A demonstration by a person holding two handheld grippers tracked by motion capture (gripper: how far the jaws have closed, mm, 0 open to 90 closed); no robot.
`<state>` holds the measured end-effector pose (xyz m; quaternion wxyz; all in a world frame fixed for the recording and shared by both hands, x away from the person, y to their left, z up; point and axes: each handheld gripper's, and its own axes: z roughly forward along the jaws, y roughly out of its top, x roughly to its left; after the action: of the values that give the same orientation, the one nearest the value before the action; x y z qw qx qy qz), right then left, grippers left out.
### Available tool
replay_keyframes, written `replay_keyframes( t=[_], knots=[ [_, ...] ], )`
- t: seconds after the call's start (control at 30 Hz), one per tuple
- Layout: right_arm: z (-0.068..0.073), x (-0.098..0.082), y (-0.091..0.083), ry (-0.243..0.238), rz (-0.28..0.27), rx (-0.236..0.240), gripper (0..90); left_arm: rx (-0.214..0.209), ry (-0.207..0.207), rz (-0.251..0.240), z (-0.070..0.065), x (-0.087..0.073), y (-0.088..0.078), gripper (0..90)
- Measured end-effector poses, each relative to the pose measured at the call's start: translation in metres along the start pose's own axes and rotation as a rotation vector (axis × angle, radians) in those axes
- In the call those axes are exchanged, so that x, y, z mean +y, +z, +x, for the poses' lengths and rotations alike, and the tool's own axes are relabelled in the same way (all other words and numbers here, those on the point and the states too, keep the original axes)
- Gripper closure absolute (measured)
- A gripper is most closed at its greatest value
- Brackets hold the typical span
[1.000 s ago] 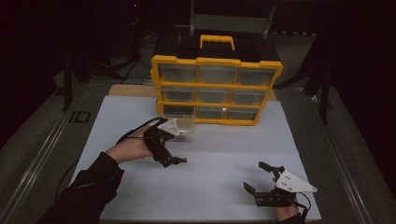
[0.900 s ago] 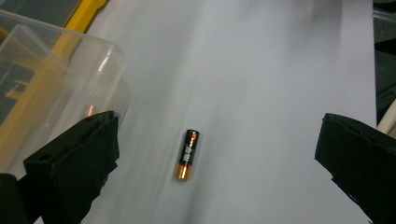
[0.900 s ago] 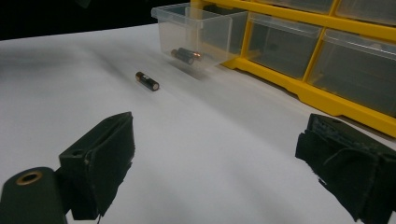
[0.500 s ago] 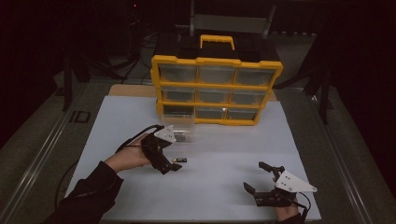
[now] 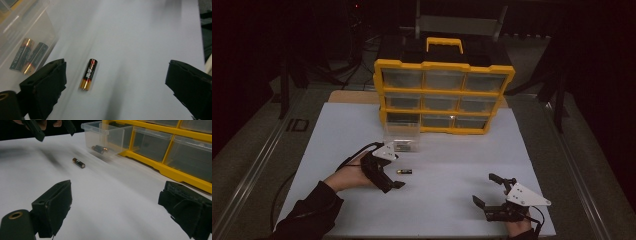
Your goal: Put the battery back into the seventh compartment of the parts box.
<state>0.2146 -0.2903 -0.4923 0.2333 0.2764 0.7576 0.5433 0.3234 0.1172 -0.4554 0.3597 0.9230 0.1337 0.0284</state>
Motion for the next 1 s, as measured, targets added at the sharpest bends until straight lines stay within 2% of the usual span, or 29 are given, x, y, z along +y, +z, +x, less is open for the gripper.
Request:
replay_keyframes(
  t=[0.13,0.17,0.23,0.37,0.43,0.67,0.83,1.0],
  knots=[
    [0.000,0.000,0.000,-0.001,0.001,-0.001,9.2,-0.006,-0.008,-0.020,0.003,-0.006,0.004,6.1],
    [0.000,0.000,0.000,-0.001,0.001,-0.001,9.1,0.006,-0.009,-0.020,0.004,-0.007,0.005,6.5],
    [0.000,0.000,0.000,0.000,0.001,-0.001,9.2,0.006,-0.012,-0.031,0.006,-0.010,0.007,11.6],
    [0.000,0.000,0.000,-0.001,0.001,0.000,9.2,0.015,-0.023,-0.015,0.011,-0.016,0.015,12.3],
    [0.000,0.000,0.000,-0.001,0.002,0.002,9.2,0.014,-0.027,-0.024,0.012,-0.019,0.019,12.3],
    [0.000,0.000,0.001,-0.001,0.003,0.003,9.1,0.051,-0.033,-0.018,0.018,-0.023,0.031,13.3],
    [0.000,0.000,0.000,0.000,0.002,0.003,9.1,0.062,-0.016,-0.010,0.021,-0.025,0.037,16.4],
    [0.000,0.000,0.001,0.000,0.004,0.003,9.2,0.064,0.035,0.011,0.022,-0.024,0.041,24.5]
  ],
)
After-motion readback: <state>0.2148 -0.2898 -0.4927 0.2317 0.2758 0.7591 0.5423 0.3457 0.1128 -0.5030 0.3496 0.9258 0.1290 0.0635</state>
